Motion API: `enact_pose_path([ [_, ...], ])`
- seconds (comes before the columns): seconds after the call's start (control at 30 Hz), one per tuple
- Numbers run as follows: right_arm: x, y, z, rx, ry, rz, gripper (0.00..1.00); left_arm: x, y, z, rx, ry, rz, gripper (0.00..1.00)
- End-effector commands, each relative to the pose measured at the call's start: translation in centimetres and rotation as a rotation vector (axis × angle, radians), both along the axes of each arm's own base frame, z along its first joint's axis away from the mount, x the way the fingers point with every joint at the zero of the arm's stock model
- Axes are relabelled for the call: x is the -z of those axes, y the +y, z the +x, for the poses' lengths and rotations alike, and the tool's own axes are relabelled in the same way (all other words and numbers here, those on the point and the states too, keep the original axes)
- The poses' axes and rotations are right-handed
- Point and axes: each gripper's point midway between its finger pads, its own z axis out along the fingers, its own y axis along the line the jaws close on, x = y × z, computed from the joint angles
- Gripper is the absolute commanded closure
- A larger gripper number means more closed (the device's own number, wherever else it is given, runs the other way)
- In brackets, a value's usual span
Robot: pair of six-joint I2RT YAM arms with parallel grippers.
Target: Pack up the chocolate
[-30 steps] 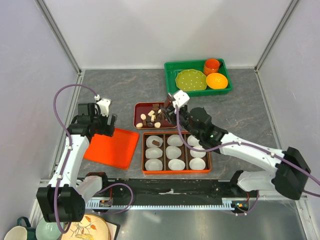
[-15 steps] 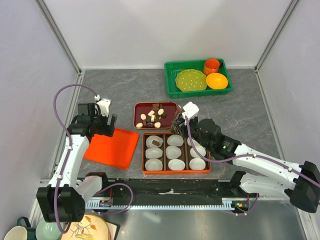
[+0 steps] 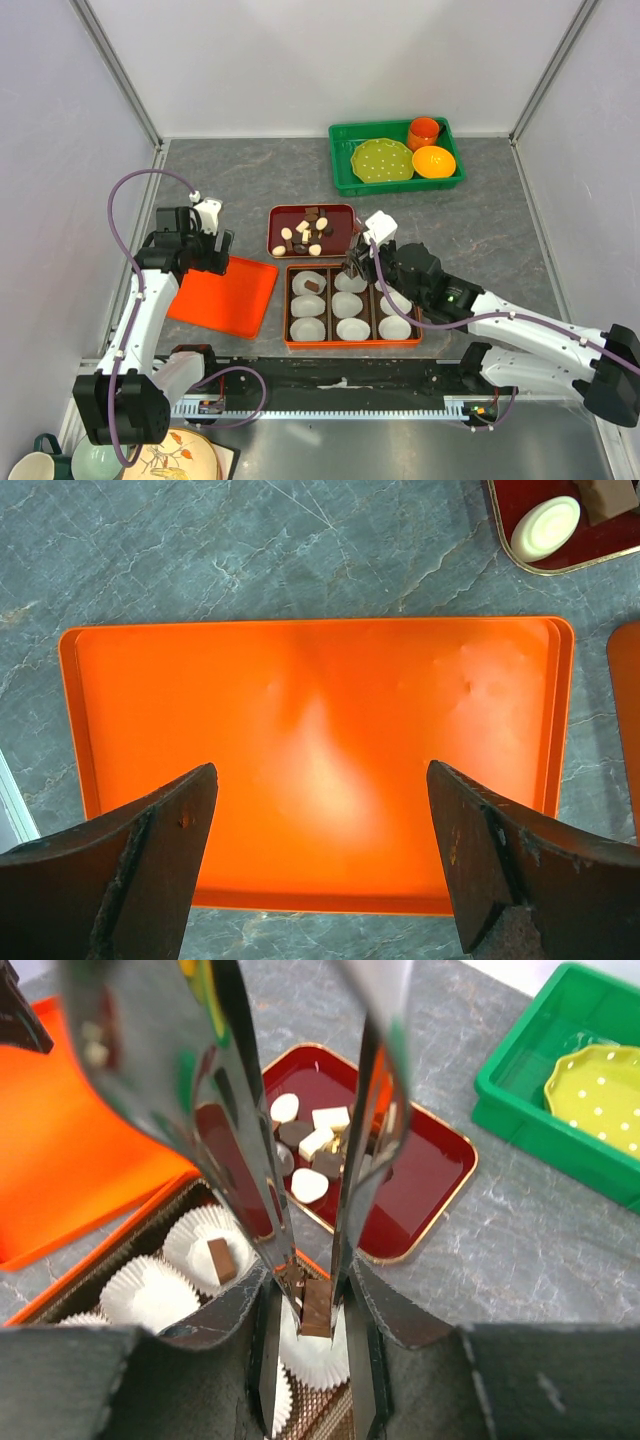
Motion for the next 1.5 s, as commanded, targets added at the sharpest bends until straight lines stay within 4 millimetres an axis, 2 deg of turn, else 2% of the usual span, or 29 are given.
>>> enact_pose_path([
  [0.0, -0.3, -0.4, -0.2, 0.023, 0.001, 0.034, 0.63, -1.5, 0.2, 0.6, 0.024, -0.049, 0.026, 0.08],
  [0.27, -0.6, 0.3, -0.1, 0.016, -0.002, 0.054, 0.5, -1.9, 0.3, 0.7, 0.024, -0.058, 0.033, 0.08],
  [0.4, -1.1, 0.5, -0.2, 0.009, -0.007, 0.068, 0.5, -1.7, 0.4, 0.6, 0.021, -0.054, 0.037, 0.08],
  [0.57, -3.9, 0.8, -0.1, 0.003, -0.055, 0.121, 0.53, -1.9, 0.4, 0.6, 0.019, -0.058, 0.037, 0.08],
  [0.6, -5.1, 1.1, 0.0, 0.0, -0.07, 0.14, 0.54, -1.9, 0.4, 0.7, 0.022, -0.058, 0.035, 0.08],
  [0.67, -5.9, 1.7, 0.5, 0.0, -0.089, 0.143, 0.55, -1.9, 0.3, 0.7, 0.02, -0.059, 0.033, 0.08],
  [0.7, -7.2, 1.9, 0.9, 0.005, -0.109, 0.162, 0.55, -1.8, 0.3, 0.7, 0.021, -0.055, 0.03, 0.08],
  [0.73, -7.2, 2.5, 1.3, 0.009, -0.111, 0.156, 0.57, -1.7, 0.2, 0.7, 0.019, -0.055, 0.025, 0.08],
  [0.8, -9.1, 2.8, 2.4, 0.043, -0.16, 0.177, 0.58, -1.6, 0.2, 0.6, 0.016, -0.05, 0.022, 0.07],
  [0.83, -8.5, 3.6, 3.1, 0.05, -0.155, 0.161, 0.58, -1.7, 0.2, 0.7, 0.018, -0.053, 0.021, 0.07],
  [0.9, -10.1, 4.2, 4.6, 0.092, -0.2, 0.169, 0.58, -1.8, 0.3, 0.7, 0.013, -0.057, 0.024, 0.07],
  [0.93, -8.6, 5.1, 5.7, 0.101, -0.186, 0.132, 0.59, -1.9, 0.3, 0.8, 0.012, -0.063, 0.024, 0.07],
  [1.13, -7.4, 9.6, 10.2, 0.066, -0.169, 0.141, 0.61, -2.2, 0.4, 1.0, 0.014, -0.076, 0.033, 0.07],
  [1.17, -8.5, 10.4, 10.8, 0.06, -0.184, 0.171, 0.61, -2.1, 0.4, 1.0, 0.012, -0.074, 0.035, 0.07],
  [1.2, -7.2, 11.3, 11.5, 0.044, -0.167, 0.153, 0.6, -2.0, 0.5, 1.0, 0.01, -0.073, 0.039, 0.07],
  [1.23, -7.0, 11.8, 12.0, 0.038, -0.164, 0.157, 0.59, -2.1, 0.5, 1.1, 0.007, -0.074, 0.039, 0.07],
  [1.27, -7.8, 12.5, 12.4, 0.03, -0.174, 0.174, 0.59, -2.1, 0.5, 1.1, 0.007, -0.074, 0.039, 0.07],
  [1.3, -6.3, 13.6, 12.7, -0.001, -0.157, 0.155, 0.58, -2.2, 0.6, 1.1, 0.006, -0.074, 0.039, 0.07],
  [1.43, -4.6, 16.1, 13.8, -0.052, -0.137, 0.14, 0.51, -2.8, 0.5, 1.1, 0.001, -0.087, 0.031, 0.07],
  [1.47, -5.0, 16.7, 14.1, -0.06, -0.141, 0.147, 0.5, -2.7, 0.5, 1.1, -0.001, -0.084, 0.034, 0.07],
])
